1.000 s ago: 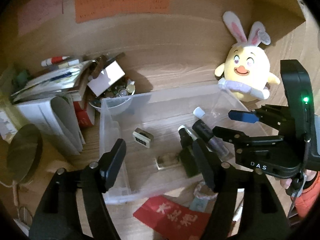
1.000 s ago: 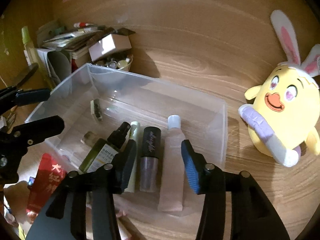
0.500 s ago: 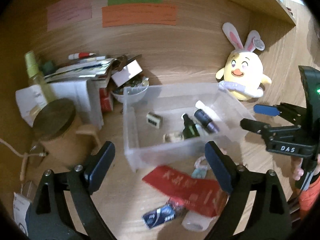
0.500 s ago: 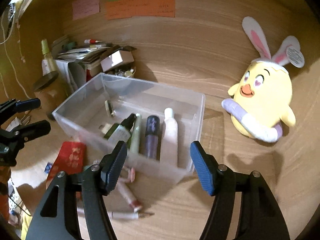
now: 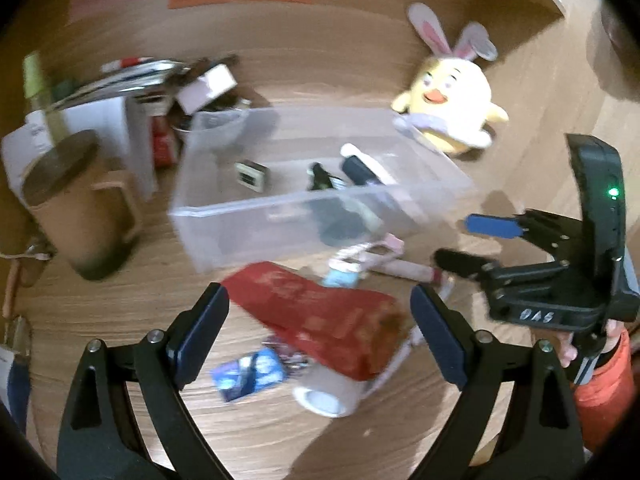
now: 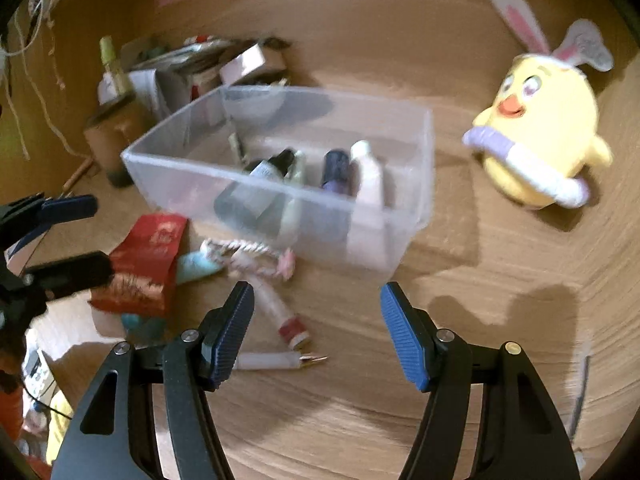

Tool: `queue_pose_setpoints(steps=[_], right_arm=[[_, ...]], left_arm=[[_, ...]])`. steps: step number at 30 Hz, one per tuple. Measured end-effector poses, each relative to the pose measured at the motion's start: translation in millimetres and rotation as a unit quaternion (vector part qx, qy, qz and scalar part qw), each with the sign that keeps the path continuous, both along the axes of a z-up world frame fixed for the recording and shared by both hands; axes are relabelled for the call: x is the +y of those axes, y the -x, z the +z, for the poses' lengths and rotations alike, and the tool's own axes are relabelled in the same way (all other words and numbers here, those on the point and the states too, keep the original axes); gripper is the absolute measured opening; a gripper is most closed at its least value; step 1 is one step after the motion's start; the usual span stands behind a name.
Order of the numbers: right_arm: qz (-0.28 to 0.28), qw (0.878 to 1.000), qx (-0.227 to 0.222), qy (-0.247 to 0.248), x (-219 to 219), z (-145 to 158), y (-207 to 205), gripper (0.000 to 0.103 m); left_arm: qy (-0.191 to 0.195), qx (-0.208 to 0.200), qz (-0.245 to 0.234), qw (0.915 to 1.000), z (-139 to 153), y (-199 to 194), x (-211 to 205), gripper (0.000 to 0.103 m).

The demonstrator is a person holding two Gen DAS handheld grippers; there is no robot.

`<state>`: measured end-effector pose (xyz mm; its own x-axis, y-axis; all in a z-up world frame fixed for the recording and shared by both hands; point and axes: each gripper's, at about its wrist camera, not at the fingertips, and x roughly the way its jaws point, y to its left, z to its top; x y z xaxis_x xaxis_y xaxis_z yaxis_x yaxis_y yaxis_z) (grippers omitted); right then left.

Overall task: Organize objects
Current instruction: 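Grasp the white tube with red cap with the right tool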

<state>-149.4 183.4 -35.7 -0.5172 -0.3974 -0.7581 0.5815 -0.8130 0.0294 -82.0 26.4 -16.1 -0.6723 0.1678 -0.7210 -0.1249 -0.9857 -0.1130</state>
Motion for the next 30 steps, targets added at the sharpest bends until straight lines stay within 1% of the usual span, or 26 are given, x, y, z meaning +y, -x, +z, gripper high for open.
queue_pose_setpoints(steps=[3, 5, 7, 9, 10, 11, 13, 15, 18, 20, 23, 25, 28, 30], right_arm=[[0.016, 1.000, -0.016, -0.002, -6, -10, 2, 0.060], [0.026, 0.999, -0.025, -0.008, -11, -16, 4, 0.054], [0.037, 0.999, -0.033, -0.010, -15, -20, 6, 0.046], [0.044, 0.998, -0.035, -0.014, -20, -24, 8, 0.042], [0.048, 0.998, -0.034, -0.017, -23, -25, 8, 0.040], [0.050, 0.998, -0.033, -0.020, -25, -27, 8, 0.039], [0.056, 0.998, -0.033, -0.023, -29, -29, 9, 0.032], [0.059, 0.997, -0.031, -0.024, -31, -30, 8, 0.028], [0.063, 0.997, -0.025, -0.025, -32, -30, 7, 0.021], [0.064, 0.997, -0.028, -0.019, -30, -29, 8, 0.021], [0.064, 0.997, -0.028, -0.016, -28, -29, 9, 0.018], [0.064, 0.998, -0.027, -0.014, -27, -27, 10, 0.015], [0.065, 0.998, -0.023, -0.010, -24, -23, 8, 0.014], [0.064, 0.998, -0.018, -0.011, -20, -19, 6, 0.014]], left_arm=[[0.016, -0.003, -0.006, 0.9998, -7, 2, 15, 0.093], [0.033, -0.001, 0.001, 0.9995, -11, 2, 21, 0.093], [0.045, 0.001, 0.014, 0.9989, -15, 1, 21, 0.093], [0.055, 0.003, 0.032, 0.9979, -18, 0, 20, 0.094], [0.054, 0.002, 0.040, 0.9977, -20, -1, 18, 0.097], [0.052, 0.002, 0.044, 0.9977, -21, -1, 16, 0.099], [0.046, 0.002, 0.056, 0.9973, -23, -2, 15, 0.099], [0.041, 0.003, 0.067, 0.9969, -24, -4, 15, 0.100], [0.033, -0.004, 0.065, 0.9973, -28, -4, 20, 0.100], [0.028, -0.010, 0.059, 0.9978, -31, -3, 23, 0.100], [0.030, -0.015, 0.053, 0.9981, -35, -3, 28, 0.100], [0.033, -0.019, 0.057, 0.9977, -37, 0, 29, 0.100], [0.022, -0.030, 0.053, 0.9979, -41, 4, 28, 0.100], [0.014, -0.029, 0.054, 0.9980, -38, 3, 23, 0.100]])
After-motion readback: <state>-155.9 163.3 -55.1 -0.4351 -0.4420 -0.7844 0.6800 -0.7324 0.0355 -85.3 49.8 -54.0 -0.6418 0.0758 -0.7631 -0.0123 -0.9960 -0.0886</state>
